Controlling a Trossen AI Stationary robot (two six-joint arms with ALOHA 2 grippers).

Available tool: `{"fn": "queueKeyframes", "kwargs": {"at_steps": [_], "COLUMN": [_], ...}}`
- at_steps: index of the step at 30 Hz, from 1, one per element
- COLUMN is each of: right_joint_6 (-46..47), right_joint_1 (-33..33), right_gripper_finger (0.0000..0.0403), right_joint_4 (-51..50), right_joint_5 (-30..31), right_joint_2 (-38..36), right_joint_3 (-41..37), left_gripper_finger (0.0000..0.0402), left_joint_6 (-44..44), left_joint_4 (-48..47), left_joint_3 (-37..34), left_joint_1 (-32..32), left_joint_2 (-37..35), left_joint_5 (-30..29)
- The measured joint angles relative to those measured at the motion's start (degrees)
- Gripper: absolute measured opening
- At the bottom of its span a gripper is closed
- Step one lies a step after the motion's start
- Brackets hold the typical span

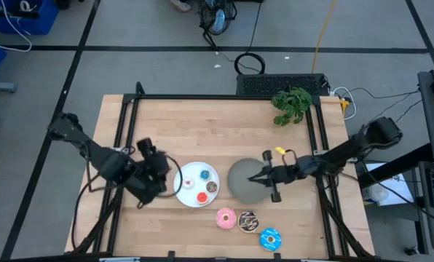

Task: Pick & Place donuts
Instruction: Put the large blue donut on the green plate

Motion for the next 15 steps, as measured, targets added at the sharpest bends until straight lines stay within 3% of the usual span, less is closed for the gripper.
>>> {"fn": "queueKeyframes", "kwargs": {"at_steps": [4, 9, 11, 15], "right_joint_6": [-0.2, -3.4, -4.6, -4.8], "right_joint_1": [-0.1, -0.2, -0.2, -0.2], "right_gripper_finger": [0.0000, 0.0000, 0.0000, 0.0000], "right_joint_4": [-0.3, -0.2, -0.2, -0.2], "right_joint_5": [2.6, 2.5, 2.5, 2.5], "right_joint_2": [-4.5, -8.6, -10.0, -12.0], "right_joint_3": [-3.5, -6.5, -7.6, -9.1], "left_gripper_finger": [0.0177, 0.0032, 0.0012, 0.0009], "left_joint_6": [11.6, 33.5, 37.0, 41.1], "left_joint_4": [5.7, 25.8, 32.4, 48.4], "left_joint_3": [-1.7, -9.6, -13.1, -24.8], "left_joint_1": [4.2, 13.3, 17.1, 20.0], "left_joint_2": [-2.1, -8.8, -13.5, -26.6], "left_joint_5": [-2.0, 7.1, 8.8, 12.8]}}
